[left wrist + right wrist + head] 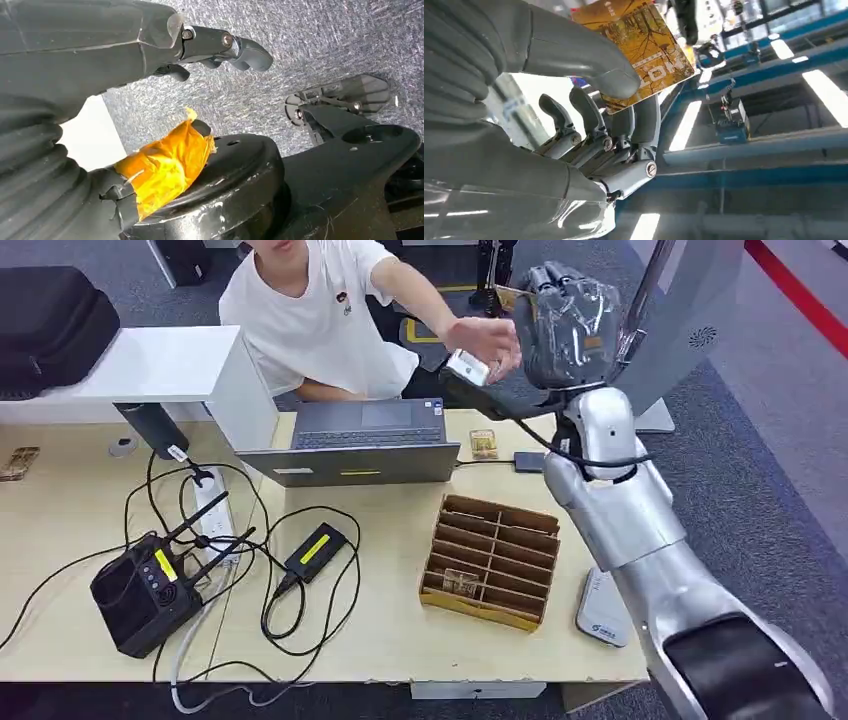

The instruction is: Pass the card to the sensor for recognition and then transmit it.

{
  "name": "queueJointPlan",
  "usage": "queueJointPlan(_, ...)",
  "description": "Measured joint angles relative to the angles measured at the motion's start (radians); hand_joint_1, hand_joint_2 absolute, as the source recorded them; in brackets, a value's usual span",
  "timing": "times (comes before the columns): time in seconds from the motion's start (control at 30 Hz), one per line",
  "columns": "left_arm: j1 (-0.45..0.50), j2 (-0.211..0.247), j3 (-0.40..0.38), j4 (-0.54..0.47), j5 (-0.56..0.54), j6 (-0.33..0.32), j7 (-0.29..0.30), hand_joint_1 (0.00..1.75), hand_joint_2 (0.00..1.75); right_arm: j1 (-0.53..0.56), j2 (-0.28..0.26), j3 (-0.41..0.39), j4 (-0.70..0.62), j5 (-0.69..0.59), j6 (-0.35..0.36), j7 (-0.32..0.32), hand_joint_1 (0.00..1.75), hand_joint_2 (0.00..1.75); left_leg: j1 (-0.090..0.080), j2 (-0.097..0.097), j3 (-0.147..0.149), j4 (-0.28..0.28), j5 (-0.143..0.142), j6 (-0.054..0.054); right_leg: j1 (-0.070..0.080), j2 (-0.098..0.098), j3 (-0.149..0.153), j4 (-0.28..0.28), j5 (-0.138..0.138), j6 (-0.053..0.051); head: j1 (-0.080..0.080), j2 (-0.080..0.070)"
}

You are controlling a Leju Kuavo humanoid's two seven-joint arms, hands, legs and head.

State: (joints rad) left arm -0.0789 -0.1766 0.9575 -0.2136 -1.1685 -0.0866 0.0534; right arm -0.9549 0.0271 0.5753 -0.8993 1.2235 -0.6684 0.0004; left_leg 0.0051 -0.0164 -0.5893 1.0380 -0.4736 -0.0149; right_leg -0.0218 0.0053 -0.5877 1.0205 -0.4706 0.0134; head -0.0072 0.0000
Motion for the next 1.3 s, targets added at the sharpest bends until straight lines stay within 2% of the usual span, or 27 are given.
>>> queueJointPlan(0.13, 0.0, -0.003, 0.0, 0.0, -0.006, -0.004, 0.002, 0.0, 1.75, -0.006, 0.022, 0.006, 0.134, 0.057, -0.022, 0.018, 1.48, 1.75, 0.0, 0.0, 0.0, 0.0, 0.0, 0.0, 0.0, 0.0, 0.0, 0.0, 0.0, 0.0, 0.0, 0.0)
queueJointPlan(0.27, -0.001, -0.003, 0.0, 0.0, -0.008, -0.009, 0.002, 0.0, 1.75, -0.005, 0.027, 0.007, 0.206, 0.064, -0.023, 0.021, 1.48, 1.75, 0.0, 0.0, 0.0, 0.0, 0.0, 0.0, 0.0, 0.0, 0.0, -0.001, 0.0, 0.0, 0.0, 0.0)
queueJointPlan(0.3, 0.0, -0.003, 0.0, 0.0, -0.008, -0.01, 0.002, 0.0, 1.75, -0.005, 0.027, 0.007, 0.219, 0.064, -0.023, 0.021, 0.0, 1.75, 0.0, 0.0, 0.0, 0.0, 0.0, 0.0, 0.0, 0.0, 0.0, -0.001, 0.0, 0.0, 0.0, 0.0)
queueJointPlan(0.5, -0.001, -0.003, 0.0, 0.0, -0.013, -0.03, -0.001, 0.0, 1.75, -0.001, 0.027, 0.001, 0.266, 0.065, -0.024, 0.016, 0.0, 1.75, 0.0, 0.0, 0.0, 0.0, 0.0, 0.0, 0.0, 0.0, 0.0, -0.001, 0.0, 0.0, 0.0, 0.0)
queueJointPlan(0.9, 0.0, -0.003, 0.0, 0.0, -0.011, -0.011, 0.003, 0.0, 1.75, 0.006, 0.008, -0.034, 0.311, 0.089, -0.019, 0.035, 0.0, 1.75, 0.0, 0.0, 0.0, 0.0, 0.0, 0.0, 0.0, 0.0, -0.001, -0.001, 0.0, 0.0, 0.0, 0.0)
queueJointPlan(1.13, 0.001, -0.003, 0.002, 0.0, 0.001, -0.008, 0.003, 0.0, 1.75, -0.002, -0.086, -0.061, 0.342, 0.12, -0.001, 0.047, 0.0, 1.75, -0.001, 0.0, -0.001, 0.001, 0.0, 0.0, 0.0, 0.0, -0.001, -0.001, 0.0, 0.0, 0.0, 0.0)
queueJointPlan(1.3, 0.003, -0.003, 0.009, 0.0, 0.021, 0.0, -0.002, 0.0, 1.75, -0.004, -0.204, -0.07, 0.363, 0.161, 0.025, 0.05, 0.0, 1.75, -0.001, -0.002, -0.001, 0.002, -0.001, 0.001, 0.0, -0.002, -0.001, -0.002, 0.0, 0.001, 0.0, 0.0)
